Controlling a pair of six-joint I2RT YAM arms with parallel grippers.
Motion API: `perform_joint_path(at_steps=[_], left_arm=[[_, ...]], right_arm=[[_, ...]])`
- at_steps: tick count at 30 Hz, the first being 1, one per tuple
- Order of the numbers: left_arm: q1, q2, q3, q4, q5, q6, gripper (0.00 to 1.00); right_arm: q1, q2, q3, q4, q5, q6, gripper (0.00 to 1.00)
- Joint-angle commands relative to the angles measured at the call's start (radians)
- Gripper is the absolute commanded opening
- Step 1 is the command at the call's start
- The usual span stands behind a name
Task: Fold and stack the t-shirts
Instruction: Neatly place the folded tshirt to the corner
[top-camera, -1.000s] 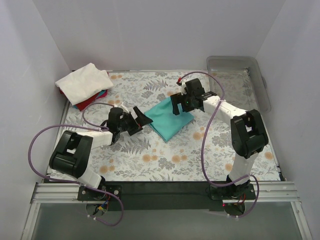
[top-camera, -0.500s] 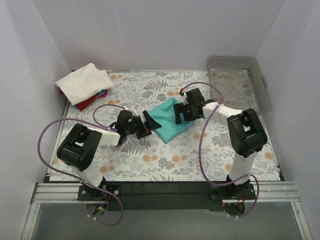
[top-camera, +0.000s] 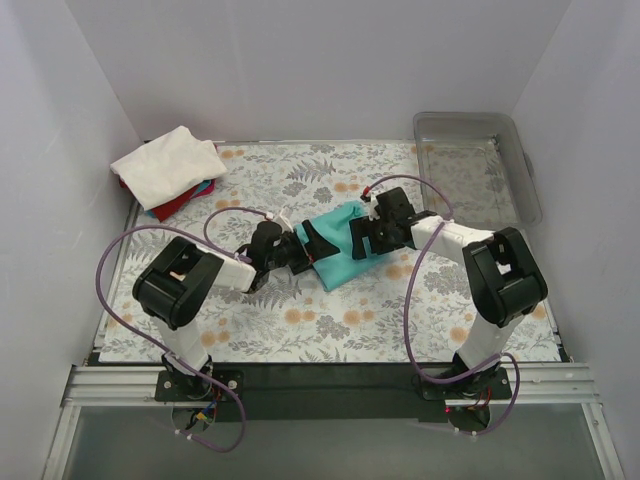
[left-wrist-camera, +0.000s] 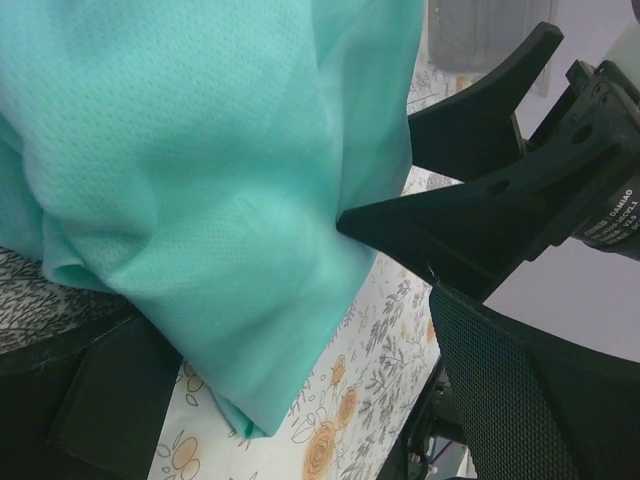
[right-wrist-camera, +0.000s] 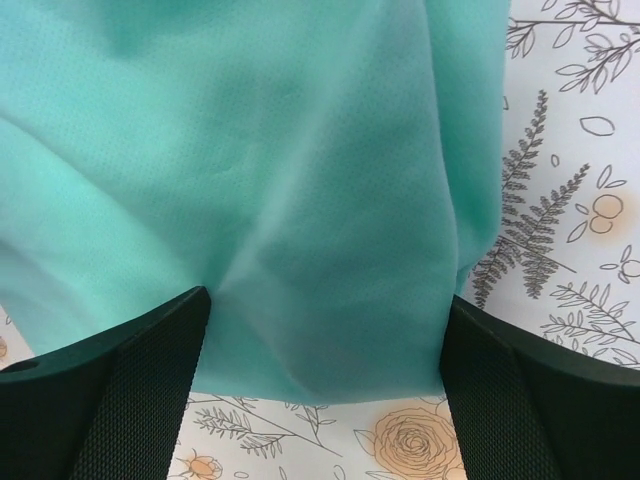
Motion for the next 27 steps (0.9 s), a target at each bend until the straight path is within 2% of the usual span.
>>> perform_joint_path(at_steps=[1,9,12,13,16,19,22,23,25,26,27], left_arm=[[-0.031,0.076,-0.016,-0.140,-0.074,0.012,0.98],[-0.071,0.121,0.036,-0.154,-0.109,0.012,0.98],[-0.071,0.127,0.042,-0.174,-0.133,0.028,0.89],[-0.072,0.127,0.042,-0.179,-0.138,0.029,0.80],[-0.071,0.138,0.043,-0.183,-0.157,0.037,0.59],[-0.072,0.150,0.054,-0.204,-0.184,0.052,0.43],[-0.071,0.159,0.062,-0.218,-0.212,0.067,0.33],[-0.071,0.159,0.068,-0.218,-0.221,0.072,0.20],[-0.072,0.170,0.076,-0.221,-0.230,0.078,0.11],[-0.071,0.173,0.089,-0.226,-0.235,0.089,0.00],[-0.071,0.176,0.096,-0.234,-0.239,0.094,0.00]], right_arm=[[0.016,-0.019,-0.049,-0.015,-0.072,0.018,0.80],[0.041,-0.034,-0.081,0.006,-0.109,0.028,0.78],[0.042,-0.050,-0.091,0.008,-0.114,0.028,0.78],[0.042,-0.053,-0.094,0.008,-0.115,0.028,0.78],[0.047,-0.066,-0.101,0.009,-0.117,0.031,0.78],[0.051,-0.079,-0.115,0.011,-0.115,0.032,0.78],[0.055,-0.092,-0.135,0.011,-0.115,0.032,0.78],[0.055,-0.094,-0.138,0.013,-0.114,0.032,0.78],[0.056,-0.100,-0.149,0.016,-0.112,0.034,0.78],[0.055,-0.105,-0.156,0.017,-0.112,0.034,0.78],[0.056,-0.109,-0.161,0.014,-0.112,0.034,0.78]])
